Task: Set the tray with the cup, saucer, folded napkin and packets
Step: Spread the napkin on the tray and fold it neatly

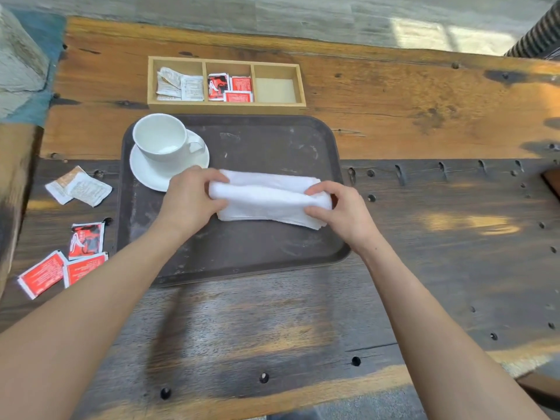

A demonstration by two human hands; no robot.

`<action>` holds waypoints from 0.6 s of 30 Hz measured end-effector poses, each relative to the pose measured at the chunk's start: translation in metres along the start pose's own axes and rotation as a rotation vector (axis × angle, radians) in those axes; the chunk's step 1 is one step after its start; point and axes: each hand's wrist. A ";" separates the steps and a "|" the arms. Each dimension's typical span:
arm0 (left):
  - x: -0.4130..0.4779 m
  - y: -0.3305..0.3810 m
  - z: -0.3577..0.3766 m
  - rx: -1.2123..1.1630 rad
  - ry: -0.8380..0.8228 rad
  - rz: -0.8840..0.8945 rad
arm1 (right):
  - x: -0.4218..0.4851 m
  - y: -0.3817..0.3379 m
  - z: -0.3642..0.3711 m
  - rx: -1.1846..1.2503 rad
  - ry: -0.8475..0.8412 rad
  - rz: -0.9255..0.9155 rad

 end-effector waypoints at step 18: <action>0.004 -0.005 0.040 0.574 -0.278 0.506 | 0.058 0.008 -0.007 -0.189 -0.011 0.289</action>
Point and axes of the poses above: each hand's wrist, its own x-axis towards the middle knuckle, its own z-axis out of the palm, y = z × x, and after that the axes turned 15 degrees about -y, right-handed
